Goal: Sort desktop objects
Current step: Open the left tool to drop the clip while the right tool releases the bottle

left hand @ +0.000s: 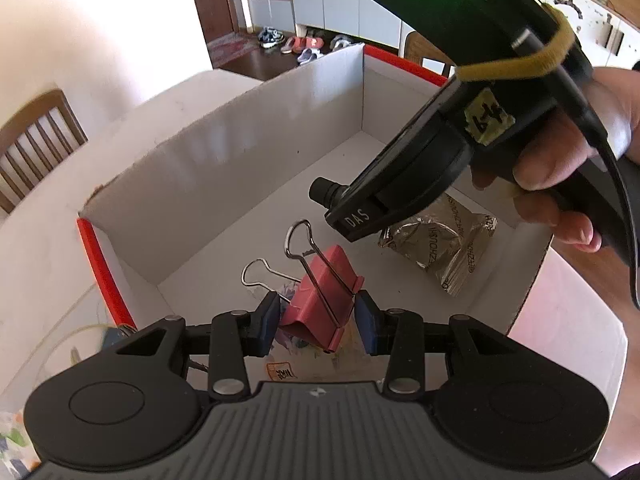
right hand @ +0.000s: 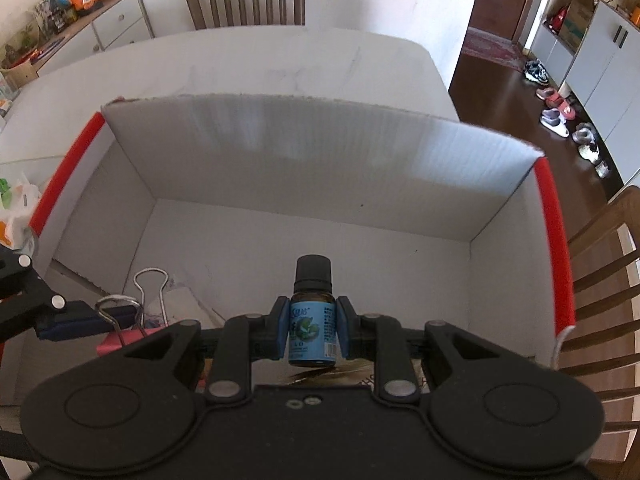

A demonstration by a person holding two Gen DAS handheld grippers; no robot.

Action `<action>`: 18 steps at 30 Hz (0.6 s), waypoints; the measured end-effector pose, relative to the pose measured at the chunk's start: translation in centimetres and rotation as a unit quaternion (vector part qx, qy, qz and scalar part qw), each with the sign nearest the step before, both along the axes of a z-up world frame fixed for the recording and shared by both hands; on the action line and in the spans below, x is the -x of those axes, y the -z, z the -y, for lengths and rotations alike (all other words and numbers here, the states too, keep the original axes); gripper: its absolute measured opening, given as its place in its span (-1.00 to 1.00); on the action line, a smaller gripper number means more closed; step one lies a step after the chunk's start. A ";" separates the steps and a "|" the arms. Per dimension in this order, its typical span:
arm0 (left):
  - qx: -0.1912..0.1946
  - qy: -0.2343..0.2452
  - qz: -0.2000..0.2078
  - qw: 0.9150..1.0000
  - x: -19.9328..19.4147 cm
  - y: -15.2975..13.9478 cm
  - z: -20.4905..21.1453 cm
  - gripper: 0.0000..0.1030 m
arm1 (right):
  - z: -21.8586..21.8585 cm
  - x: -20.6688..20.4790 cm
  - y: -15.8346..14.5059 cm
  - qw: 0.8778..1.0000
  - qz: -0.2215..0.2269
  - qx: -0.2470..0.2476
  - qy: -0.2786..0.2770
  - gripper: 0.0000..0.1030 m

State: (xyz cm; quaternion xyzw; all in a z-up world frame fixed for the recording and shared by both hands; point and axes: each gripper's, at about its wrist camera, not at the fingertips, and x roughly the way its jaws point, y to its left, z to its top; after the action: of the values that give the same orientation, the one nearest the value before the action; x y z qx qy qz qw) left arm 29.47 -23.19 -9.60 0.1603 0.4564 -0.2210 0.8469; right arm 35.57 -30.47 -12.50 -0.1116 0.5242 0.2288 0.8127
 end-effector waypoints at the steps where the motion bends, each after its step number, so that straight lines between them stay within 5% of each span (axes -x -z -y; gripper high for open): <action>1: -0.002 0.000 -0.004 1.000 -0.1 0.1 0.0 -0.26 | -0.1 -0.1 0.1 1.000 -0.002 0.002 -0.001 -0.55; 18: 0.007 -0.013 -0.017 1.000 0.0 -0.4 -0.1 -0.25 | -0.4 -1.0 0.5 1.000 -0.024 0.014 0.002 -0.47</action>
State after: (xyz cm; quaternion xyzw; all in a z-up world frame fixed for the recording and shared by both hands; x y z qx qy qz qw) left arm 29.49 -23.07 -9.20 0.1452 0.4714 -0.2159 0.8427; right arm 36.59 -30.05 -13.05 -0.1167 0.5474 0.2225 0.7983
